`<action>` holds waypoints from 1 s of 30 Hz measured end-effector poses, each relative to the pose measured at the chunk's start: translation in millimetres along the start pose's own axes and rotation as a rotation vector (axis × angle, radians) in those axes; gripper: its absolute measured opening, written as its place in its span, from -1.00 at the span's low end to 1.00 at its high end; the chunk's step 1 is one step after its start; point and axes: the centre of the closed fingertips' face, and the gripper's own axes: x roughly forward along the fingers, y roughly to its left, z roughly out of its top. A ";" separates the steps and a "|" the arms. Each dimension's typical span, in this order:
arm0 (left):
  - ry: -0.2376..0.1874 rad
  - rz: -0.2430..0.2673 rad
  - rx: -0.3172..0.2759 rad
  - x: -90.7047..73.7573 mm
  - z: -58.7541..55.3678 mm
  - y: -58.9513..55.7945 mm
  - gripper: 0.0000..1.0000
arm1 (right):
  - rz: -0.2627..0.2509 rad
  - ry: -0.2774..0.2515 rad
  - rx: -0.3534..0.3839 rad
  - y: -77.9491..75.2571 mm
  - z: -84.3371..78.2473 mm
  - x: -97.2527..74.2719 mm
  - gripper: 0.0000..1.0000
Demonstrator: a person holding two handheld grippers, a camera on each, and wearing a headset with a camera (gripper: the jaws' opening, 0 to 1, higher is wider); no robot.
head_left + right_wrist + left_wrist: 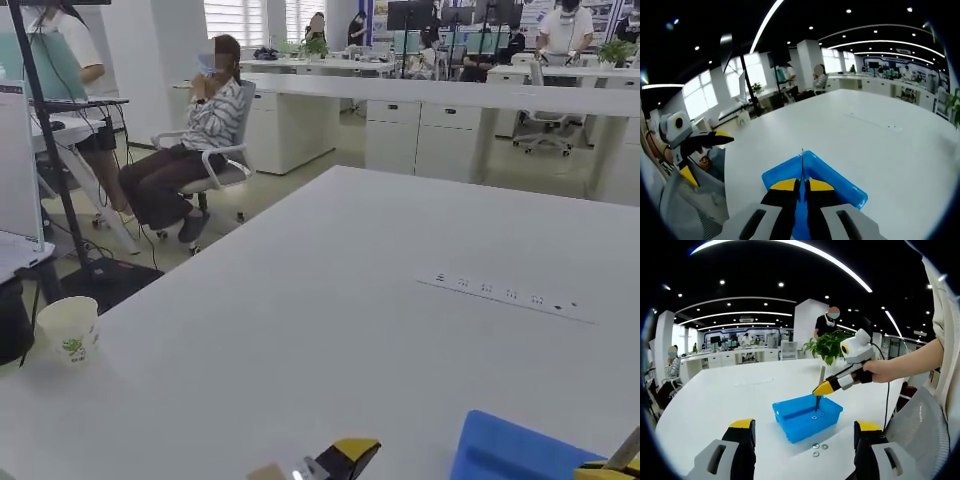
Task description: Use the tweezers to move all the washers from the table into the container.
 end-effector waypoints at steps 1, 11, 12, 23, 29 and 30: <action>0.000 -0.002 0.001 0.2 -0.1 -0.4 0.64 | 0.008 -0.013 0.002 3.1 3.1 -1.8 -0.94; 0.014 -0.010 0.005 1.3 -2.7 -2.3 0.64 | 0.095 -0.049 -0.007 34.6 16.0 -7.5 -0.94; 0.013 -0.012 0.005 1.3 -2.4 -2.6 0.64 | 0.104 -0.052 -0.001 37.6 15.8 -7.2 -0.94; 0.012 -0.024 0.001 1.9 -2.4 -4.6 0.65 | 0.181 -0.021 0.006 64.9 1.5 3.5 -0.94; 0.016 -0.027 0.004 2.0 -3.3 -5.2 0.65 | 0.205 0.011 0.008 72.6 -11.5 10.8 -0.94; 0.016 -0.028 0.006 2.0 -3.3 -5.4 0.65 | 0.207 0.016 0.013 73.1 -13.5 11.9 -0.94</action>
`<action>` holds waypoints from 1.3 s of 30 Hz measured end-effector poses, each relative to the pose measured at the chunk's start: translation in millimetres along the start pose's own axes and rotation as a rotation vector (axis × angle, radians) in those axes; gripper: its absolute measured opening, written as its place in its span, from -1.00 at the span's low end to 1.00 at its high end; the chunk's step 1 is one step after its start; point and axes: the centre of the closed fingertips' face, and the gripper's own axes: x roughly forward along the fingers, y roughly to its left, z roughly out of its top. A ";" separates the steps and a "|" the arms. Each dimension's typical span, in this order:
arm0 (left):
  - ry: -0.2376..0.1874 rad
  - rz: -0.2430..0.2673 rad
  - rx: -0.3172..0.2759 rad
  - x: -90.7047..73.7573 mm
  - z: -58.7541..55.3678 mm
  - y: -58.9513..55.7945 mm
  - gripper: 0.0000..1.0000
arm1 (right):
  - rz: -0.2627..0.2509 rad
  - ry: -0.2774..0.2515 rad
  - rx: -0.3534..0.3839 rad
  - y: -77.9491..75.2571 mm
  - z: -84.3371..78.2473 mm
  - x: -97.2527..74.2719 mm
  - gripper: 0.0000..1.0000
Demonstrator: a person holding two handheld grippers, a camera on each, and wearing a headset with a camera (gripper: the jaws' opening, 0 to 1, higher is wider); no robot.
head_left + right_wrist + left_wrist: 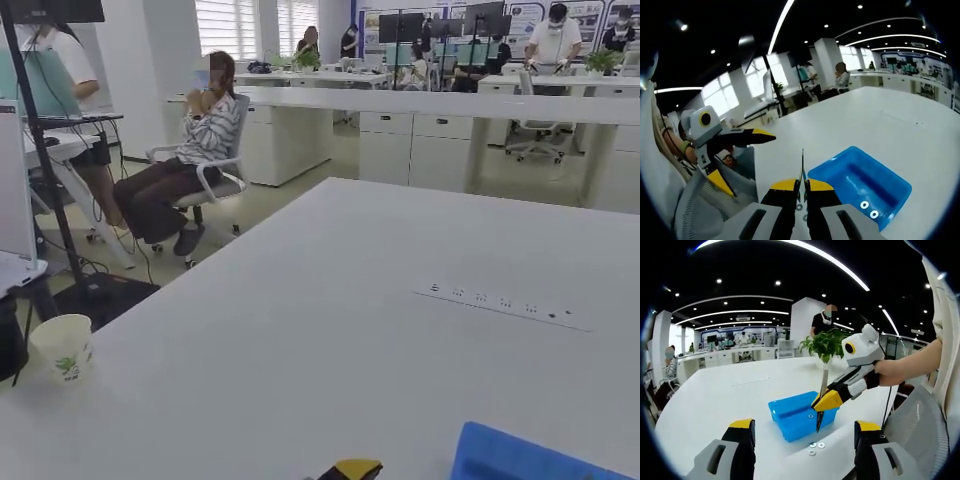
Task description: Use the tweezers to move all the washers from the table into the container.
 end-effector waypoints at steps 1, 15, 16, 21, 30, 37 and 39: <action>-0.001 0.001 0.001 -0.1 0.3 0.0 0.65 | 0.000 0.003 0.003 0.4 -2.0 1.1 -0.94; -0.001 -0.007 0.000 0.0 0.1 -1.6 0.62 | -0.002 0.067 0.034 -4.2 -30.5 13.6 -0.94; 0.000 -0.006 0.000 0.0 -0.1 -1.5 0.62 | -0.003 0.079 0.030 -4.4 -33.1 14.0 -0.94; 0.000 -0.002 -0.001 -0.4 0.2 -0.9 0.62 | -0.006 0.093 0.031 -6.1 -37.8 13.7 -0.94; 0.006 -0.001 0.005 -0.4 -0.4 -0.7 0.61 | -0.007 0.142 -0.008 -3.8 -48.3 16.1 -0.93; 0.007 -0.001 0.006 -0.2 -0.5 -0.6 0.61 | -0.006 0.160 -0.080 -0.1 -51.8 16.7 -0.93; 0.010 0.000 0.008 -0.1 -1.1 -0.4 0.61 | 0.000 0.161 -0.095 2.6 -52.1 17.4 -0.93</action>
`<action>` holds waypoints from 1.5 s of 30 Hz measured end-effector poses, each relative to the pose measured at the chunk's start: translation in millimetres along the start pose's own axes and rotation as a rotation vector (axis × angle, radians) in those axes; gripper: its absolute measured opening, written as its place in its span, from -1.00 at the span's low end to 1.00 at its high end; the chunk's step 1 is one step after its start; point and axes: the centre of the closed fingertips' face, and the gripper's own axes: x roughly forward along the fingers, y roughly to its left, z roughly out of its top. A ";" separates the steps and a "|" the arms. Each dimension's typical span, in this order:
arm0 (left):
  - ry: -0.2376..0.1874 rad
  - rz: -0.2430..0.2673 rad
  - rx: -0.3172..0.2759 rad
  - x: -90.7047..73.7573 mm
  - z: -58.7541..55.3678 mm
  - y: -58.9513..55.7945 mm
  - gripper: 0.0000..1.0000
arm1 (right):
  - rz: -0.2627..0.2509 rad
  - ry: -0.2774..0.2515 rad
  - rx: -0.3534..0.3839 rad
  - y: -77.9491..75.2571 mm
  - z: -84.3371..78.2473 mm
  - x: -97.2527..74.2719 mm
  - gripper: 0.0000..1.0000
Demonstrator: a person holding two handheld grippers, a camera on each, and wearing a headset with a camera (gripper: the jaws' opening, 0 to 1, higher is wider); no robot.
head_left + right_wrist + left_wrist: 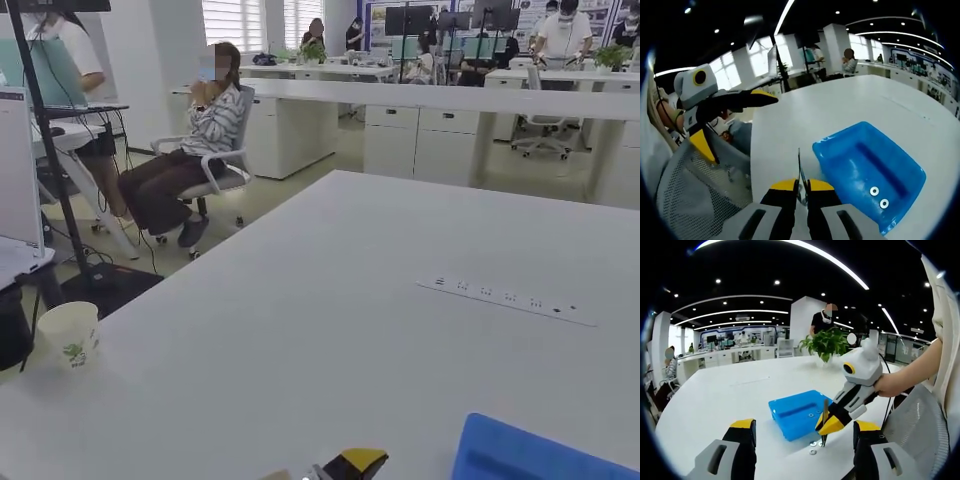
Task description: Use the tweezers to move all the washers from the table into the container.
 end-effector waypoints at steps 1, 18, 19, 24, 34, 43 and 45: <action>0.000 -0.001 0.000 0.0 0.0 -0.1 0.61 | 0.002 0.001 -0.002 0.8 0.0 0.2 -0.93; 0.001 0.000 0.005 -0.5 -0.2 -0.2 0.61 | -0.014 -0.026 0.007 1.0 -0.9 -4.9 -0.95; 0.000 0.000 0.005 -0.6 -0.1 -0.1 0.61 | -0.015 -0.036 0.013 0.9 0.6 -5.5 -0.95; 0.001 0.001 0.007 -0.7 -0.1 0.1 0.61 | -0.005 -0.090 0.083 -0.6 15.2 -15.2 -0.95; 0.003 0.001 0.007 -0.3 -0.2 0.9 0.61 | -0.021 -0.138 0.079 -9.2 42.5 -33.3 -0.95; 0.006 -0.004 0.011 0.0 -0.7 -0.4 0.61 | -0.052 -0.208 0.106 -26.0 63.4 -51.1 -0.95; 0.001 -0.007 0.008 0.0 0.2 -0.8 0.60 | -0.078 -0.198 0.098 -31.3 63.1 -52.4 -0.95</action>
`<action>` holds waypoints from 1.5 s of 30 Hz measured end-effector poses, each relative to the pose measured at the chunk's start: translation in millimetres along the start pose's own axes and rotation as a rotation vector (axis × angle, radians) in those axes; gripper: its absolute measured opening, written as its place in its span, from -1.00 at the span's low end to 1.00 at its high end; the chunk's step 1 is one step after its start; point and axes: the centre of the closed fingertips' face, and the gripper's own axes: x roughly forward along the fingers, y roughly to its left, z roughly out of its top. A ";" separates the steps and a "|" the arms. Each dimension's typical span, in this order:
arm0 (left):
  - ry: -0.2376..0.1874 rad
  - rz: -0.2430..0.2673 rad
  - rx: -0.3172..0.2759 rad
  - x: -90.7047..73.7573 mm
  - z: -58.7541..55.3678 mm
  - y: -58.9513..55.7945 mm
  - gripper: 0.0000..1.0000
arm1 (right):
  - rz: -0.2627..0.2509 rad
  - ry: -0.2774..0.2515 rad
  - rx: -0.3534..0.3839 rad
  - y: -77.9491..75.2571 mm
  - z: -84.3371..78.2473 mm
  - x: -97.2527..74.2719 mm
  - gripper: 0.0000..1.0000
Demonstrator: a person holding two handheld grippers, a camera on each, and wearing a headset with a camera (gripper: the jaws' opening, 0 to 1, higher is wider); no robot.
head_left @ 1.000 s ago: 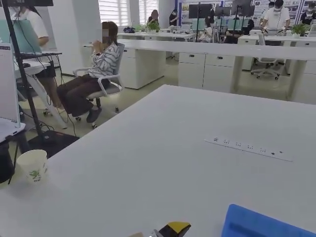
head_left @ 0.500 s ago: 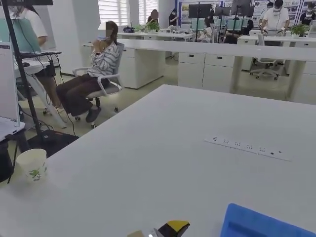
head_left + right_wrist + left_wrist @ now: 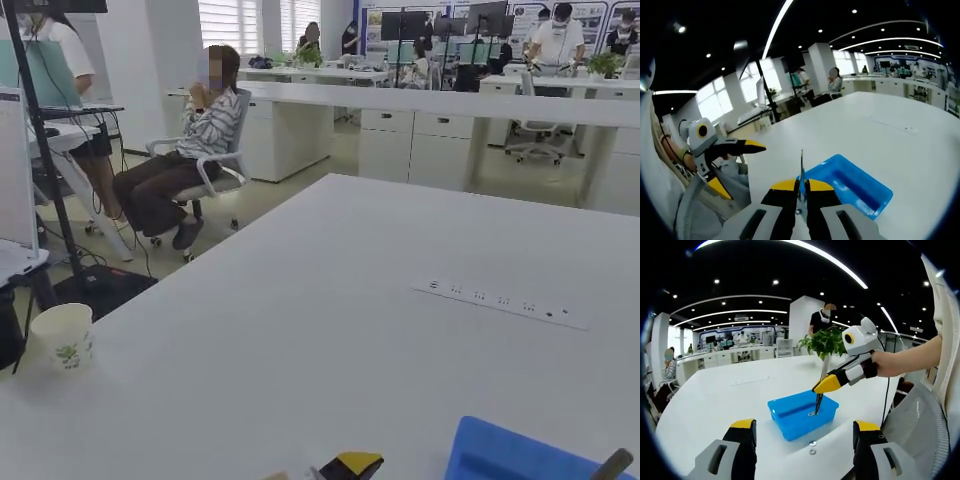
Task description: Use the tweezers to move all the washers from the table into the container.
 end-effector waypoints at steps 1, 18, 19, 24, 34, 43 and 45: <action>0.000 0.001 0.001 -0.1 0.0 0.3 0.60 | -0.012 0.003 -0.008 -2.5 0.6 -0.4 -0.95; -0.021 0.018 -0.004 -2.3 3.6 4.1 0.60 | -0.099 0.057 0.063 -44.3 -6.4 19.8 -0.94; -0.024 0.021 -0.006 -2.6 3.9 4.8 0.60 | -0.103 0.061 0.067 -46.4 -7.4 21.9 -0.94; -0.029 0.026 -0.008 -3.2 5.0 5.6 0.60 | -0.105 0.084 0.073 -53.9 -11.6 31.8 -0.95; -0.030 0.041 -0.006 -3.8 4.8 7.7 0.60 | -0.135 0.158 0.056 -64.9 -28.5 40.2 -0.94; -0.024 0.039 -0.004 -3.0 3.6 6.9 0.59 | -0.138 0.167 0.048 -63.9 -30.5 41.4 -0.94; -0.021 0.038 -0.004 -3.0 3.0 6.9 0.59 | -0.138 0.170 0.053 -63.4 -31.7 41.6 -0.94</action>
